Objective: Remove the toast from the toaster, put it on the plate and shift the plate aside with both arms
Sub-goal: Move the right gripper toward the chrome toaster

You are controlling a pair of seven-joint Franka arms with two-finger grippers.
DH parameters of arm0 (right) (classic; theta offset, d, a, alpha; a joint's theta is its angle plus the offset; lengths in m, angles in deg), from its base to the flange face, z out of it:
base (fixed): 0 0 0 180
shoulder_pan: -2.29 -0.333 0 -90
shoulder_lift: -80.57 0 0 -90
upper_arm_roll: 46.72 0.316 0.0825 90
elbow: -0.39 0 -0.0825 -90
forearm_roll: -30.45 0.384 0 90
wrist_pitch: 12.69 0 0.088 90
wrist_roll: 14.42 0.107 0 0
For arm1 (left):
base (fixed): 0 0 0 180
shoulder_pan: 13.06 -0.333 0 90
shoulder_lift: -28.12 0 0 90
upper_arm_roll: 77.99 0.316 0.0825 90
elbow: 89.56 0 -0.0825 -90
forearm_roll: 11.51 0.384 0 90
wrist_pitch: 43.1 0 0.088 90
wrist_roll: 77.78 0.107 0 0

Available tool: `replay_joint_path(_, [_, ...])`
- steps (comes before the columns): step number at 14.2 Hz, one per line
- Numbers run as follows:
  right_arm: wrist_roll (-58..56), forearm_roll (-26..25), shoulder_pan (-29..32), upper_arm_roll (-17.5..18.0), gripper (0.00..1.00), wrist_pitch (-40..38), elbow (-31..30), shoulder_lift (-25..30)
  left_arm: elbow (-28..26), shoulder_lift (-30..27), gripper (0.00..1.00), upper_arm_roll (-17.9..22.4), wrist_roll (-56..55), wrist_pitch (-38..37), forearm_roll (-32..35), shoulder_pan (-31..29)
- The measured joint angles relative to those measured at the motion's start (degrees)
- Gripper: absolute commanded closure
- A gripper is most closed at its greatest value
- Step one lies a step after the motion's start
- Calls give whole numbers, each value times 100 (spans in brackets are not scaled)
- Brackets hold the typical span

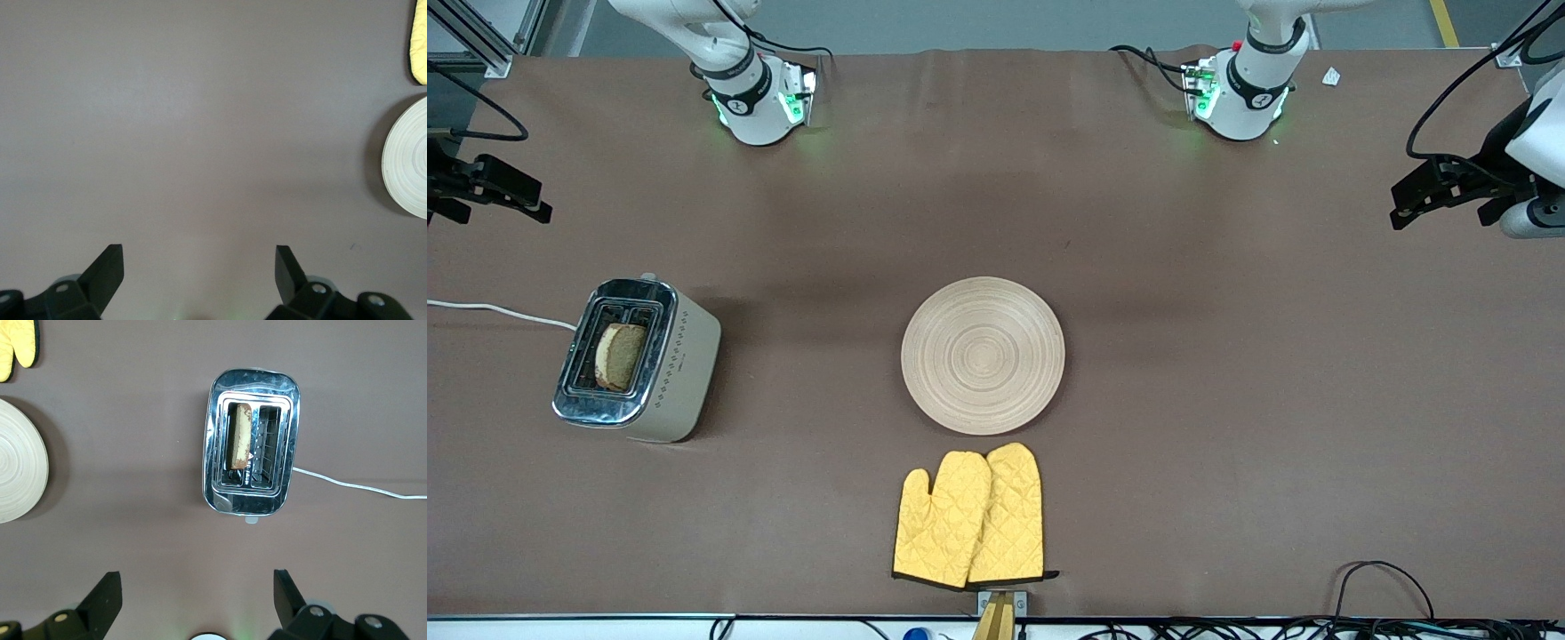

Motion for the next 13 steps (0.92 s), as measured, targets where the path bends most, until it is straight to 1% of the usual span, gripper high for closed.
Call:
replay_joint_path(9, [0, 1, 0, 2, 0, 53, -56, -1, 1, 3, 0, 8, 0, -62, 0, -20])
replay_joint_path(11, [0, 1, 0, 1, 0, 425, -365, -13, 1, 8, 0, 12, 1, -65, 0, -29])
replay_joint_path(13, [0, 1, 0, 1, 0, 1023, -915, -65, 1, 22, 0, 17, 1, -67, 0, -31])
